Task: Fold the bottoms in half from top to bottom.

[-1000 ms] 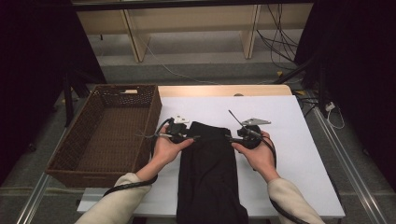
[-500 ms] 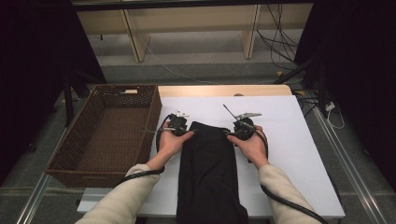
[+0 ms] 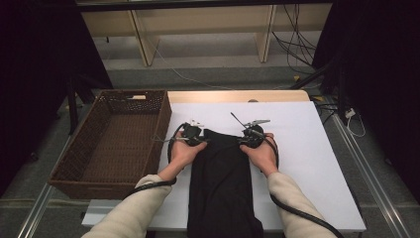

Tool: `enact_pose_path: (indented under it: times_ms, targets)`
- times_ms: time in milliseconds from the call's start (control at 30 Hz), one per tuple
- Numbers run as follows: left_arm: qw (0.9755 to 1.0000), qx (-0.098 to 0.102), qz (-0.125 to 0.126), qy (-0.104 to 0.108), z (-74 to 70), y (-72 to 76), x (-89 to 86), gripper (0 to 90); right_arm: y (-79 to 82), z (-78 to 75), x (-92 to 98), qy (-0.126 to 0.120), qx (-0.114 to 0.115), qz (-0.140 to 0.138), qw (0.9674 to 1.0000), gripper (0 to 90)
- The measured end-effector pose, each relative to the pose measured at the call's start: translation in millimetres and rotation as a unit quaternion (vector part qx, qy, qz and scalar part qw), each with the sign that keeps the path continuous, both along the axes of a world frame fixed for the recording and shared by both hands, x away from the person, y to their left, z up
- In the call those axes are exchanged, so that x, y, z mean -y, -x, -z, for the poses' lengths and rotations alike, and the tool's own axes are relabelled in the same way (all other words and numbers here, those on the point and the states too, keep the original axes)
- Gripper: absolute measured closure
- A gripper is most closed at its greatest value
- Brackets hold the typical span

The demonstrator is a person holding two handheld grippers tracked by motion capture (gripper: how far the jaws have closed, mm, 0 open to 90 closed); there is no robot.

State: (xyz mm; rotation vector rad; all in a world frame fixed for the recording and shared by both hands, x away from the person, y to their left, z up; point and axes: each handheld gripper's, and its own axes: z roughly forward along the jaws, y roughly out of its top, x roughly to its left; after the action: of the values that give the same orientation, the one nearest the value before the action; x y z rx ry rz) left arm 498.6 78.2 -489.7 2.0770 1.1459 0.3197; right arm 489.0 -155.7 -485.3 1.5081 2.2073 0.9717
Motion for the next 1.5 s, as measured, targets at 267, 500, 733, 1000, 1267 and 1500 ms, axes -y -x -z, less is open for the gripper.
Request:
enact_pose_path:
  times_ms: [267, 500, 733, 1000, 1267, 1500]
  targets:
    - [0.9999, -0.004, 0.004, 0.011, 0.6, 3.6, 2.2, 81.3, -0.6, -0.2, -0.6, -0.019, -0.014, 0.005, 0.9997, 82.8]
    - [0.9997, -0.006, -0.002, 0.022, 0.3, 4.7, 0.9, 84.6, -1.1, -1.2, -0.8, -0.025, -0.021, 0.011, 0.9994, 84.6]
    - [0.9994, -0.006, -0.013, 0.031, -3.9, 3.0, -2.3, 85.4, -1.4, -2.5, -1.1, -0.026, -0.016, 0.011, 0.9995, 85.1]
    - [0.9993, 0.029, -0.009, 0.021, -20.0, -1.1, -2.9, 85.4, -7.7, -12.7, -1.7, -0.043, 0.007, 0.015, 0.9989, 85.2]
    - [0.9980, 0.056, -0.015, 0.025, -39.2, -9.0, -5.1, 85.4, -16.7, -31.2, -3.2, -0.055, 0.036, 0.023, 0.9976, 85.2]
    - [0.9968, 0.073, -0.019, 0.025, -51.4, -15.3, -5.3, 85.4, -24.5, -42.6, -6.1, -0.060, 0.052, 0.029, 0.9964, 85.2]
